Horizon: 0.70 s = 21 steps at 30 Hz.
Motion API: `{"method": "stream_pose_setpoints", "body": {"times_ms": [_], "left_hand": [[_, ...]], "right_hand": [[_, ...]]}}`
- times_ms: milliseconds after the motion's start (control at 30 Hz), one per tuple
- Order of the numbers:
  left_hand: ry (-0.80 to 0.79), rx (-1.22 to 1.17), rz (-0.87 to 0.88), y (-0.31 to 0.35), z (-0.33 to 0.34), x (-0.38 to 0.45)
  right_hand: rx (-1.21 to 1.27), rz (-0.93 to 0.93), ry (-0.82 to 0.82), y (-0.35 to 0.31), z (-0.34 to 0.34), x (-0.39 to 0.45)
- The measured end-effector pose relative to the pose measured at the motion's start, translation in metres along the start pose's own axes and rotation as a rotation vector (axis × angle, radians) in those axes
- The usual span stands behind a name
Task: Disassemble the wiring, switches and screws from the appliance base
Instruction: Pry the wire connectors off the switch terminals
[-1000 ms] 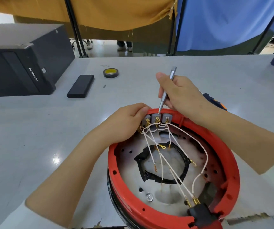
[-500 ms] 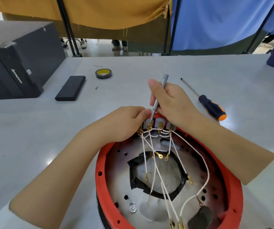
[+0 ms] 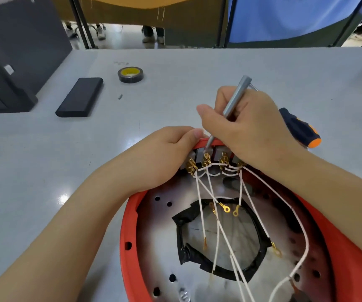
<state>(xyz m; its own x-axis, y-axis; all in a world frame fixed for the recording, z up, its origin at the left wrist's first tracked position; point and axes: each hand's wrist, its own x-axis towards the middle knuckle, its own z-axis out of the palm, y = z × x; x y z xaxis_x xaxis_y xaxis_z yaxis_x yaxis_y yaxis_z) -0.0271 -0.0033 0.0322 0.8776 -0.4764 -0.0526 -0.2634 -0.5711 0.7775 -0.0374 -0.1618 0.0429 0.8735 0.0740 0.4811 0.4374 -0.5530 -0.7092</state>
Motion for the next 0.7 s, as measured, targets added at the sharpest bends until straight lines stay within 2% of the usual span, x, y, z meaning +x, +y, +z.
{"method": "stream_pose_setpoints", "body": {"times_ms": [267, 400, 700], "left_hand": [[0.023, 0.015, 0.008, -0.0029, -0.0002, 0.0015], [0.009, 0.002, 0.01, -0.0017, -0.0002, 0.0006], [0.031, 0.01, 0.006, -0.0011, -0.0005, 0.0008]], "right_hand": [[-0.028, -0.022, -0.059, 0.0017, 0.0023, 0.0036], [0.03, 0.002, -0.02, 0.0046, 0.0022, 0.0066], [-0.019, -0.003, -0.036, 0.0036, 0.0058, 0.0101]]}}
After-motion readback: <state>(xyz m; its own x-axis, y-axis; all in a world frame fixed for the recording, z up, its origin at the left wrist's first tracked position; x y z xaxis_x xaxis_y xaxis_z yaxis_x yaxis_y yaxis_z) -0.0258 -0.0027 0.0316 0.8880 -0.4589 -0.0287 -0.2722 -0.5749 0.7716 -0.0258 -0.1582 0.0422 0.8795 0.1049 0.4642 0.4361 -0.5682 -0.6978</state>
